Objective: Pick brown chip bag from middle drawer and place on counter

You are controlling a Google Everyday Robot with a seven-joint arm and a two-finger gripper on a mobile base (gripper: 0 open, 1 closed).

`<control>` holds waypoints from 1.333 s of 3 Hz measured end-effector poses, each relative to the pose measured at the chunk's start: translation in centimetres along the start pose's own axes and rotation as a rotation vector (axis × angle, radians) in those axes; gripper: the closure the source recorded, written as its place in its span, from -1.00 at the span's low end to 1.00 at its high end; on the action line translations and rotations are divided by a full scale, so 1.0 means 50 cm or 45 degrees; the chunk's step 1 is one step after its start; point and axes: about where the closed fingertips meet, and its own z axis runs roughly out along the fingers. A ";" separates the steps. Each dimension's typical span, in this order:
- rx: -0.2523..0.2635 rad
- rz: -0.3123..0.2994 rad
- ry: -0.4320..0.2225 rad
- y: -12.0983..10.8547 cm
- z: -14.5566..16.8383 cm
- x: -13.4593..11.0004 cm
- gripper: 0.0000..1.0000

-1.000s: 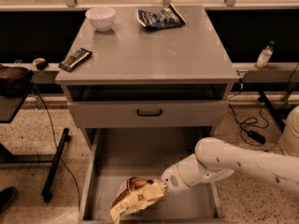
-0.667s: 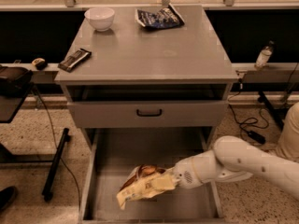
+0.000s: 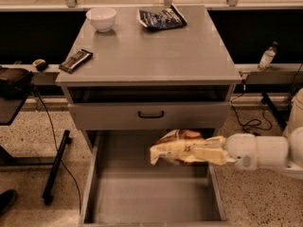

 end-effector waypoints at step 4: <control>0.062 -0.661 -0.391 -0.016 -0.263 -0.268 1.00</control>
Offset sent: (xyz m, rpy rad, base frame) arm 0.0061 -0.0563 0.0576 0.0235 -0.2532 -0.0130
